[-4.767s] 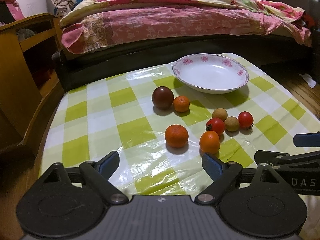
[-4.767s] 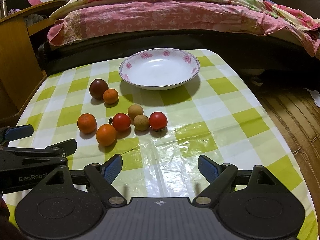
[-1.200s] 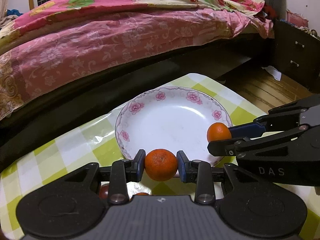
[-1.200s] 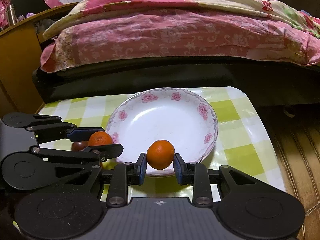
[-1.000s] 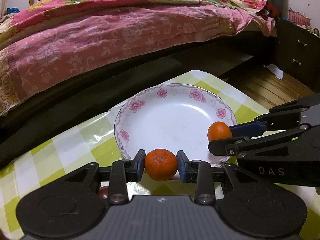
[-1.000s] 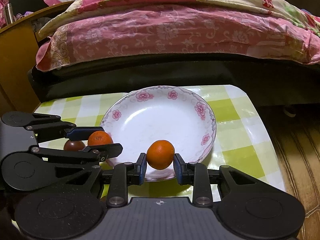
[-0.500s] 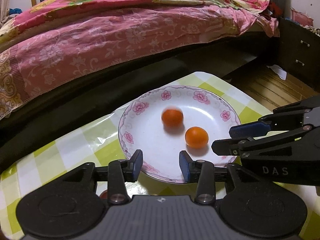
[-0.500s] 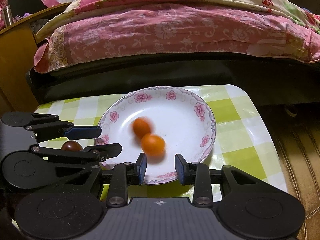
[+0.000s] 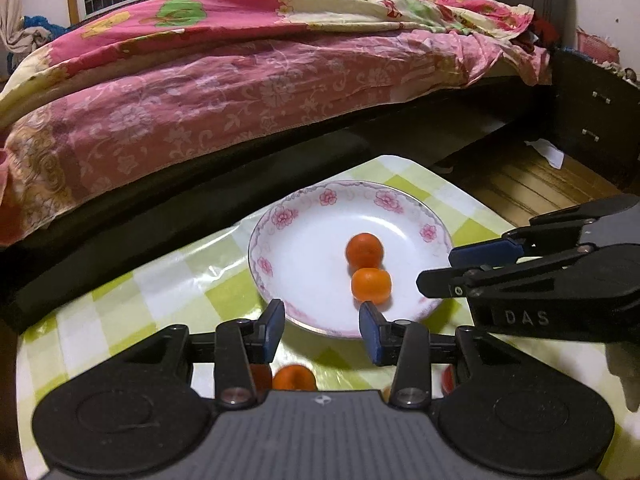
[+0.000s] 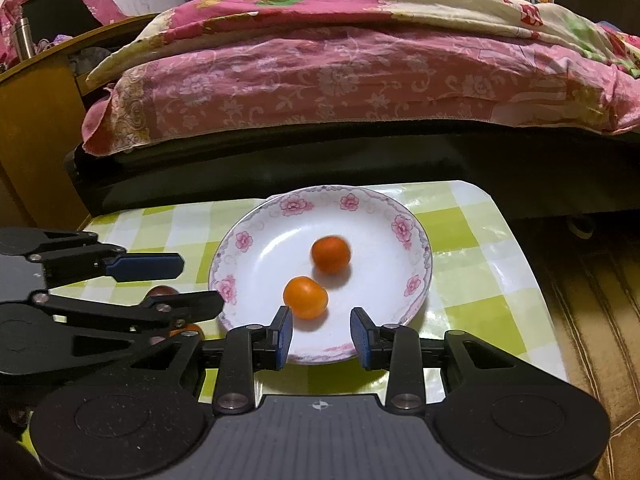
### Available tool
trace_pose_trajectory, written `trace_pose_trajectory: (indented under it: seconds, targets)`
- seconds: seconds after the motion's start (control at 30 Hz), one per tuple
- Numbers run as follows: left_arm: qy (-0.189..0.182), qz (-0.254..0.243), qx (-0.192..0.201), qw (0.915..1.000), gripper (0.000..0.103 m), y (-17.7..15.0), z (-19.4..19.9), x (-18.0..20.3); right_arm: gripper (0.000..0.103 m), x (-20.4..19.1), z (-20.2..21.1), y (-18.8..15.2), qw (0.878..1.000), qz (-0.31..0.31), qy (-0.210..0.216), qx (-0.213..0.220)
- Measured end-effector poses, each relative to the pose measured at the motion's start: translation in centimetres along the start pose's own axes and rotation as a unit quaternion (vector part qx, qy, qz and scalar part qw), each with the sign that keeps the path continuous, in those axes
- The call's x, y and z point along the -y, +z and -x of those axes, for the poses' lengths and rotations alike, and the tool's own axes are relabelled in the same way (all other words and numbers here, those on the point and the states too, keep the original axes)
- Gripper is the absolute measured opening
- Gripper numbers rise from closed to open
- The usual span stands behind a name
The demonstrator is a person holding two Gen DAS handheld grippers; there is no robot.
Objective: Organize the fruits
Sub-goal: 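Withdraw both open grippers from the bowl toward the remaining fruits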
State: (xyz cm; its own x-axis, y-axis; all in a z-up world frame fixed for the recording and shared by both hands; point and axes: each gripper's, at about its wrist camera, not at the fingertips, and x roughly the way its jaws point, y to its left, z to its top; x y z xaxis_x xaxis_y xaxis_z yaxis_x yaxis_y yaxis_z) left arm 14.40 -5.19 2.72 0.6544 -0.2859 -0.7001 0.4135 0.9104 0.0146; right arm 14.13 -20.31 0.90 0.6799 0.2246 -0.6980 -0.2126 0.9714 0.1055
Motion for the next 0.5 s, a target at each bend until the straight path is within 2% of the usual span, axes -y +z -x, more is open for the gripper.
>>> trace_pose_trajectory:
  seconds: [0.27,0.5]
  targets:
    - [-0.014,0.007,0.003,0.9999,0.049,-1.7,3.7,0.9,0.031,-0.4,2.4,-0.9,1.000,0.003,-0.001,0.003]
    - [-0.036,0.003,-0.021,0.9991,0.049,-4.3,4.8,2.3,0.037,-1.2,4.6,-2.7,1.000,0.006,0.002,-0.012]
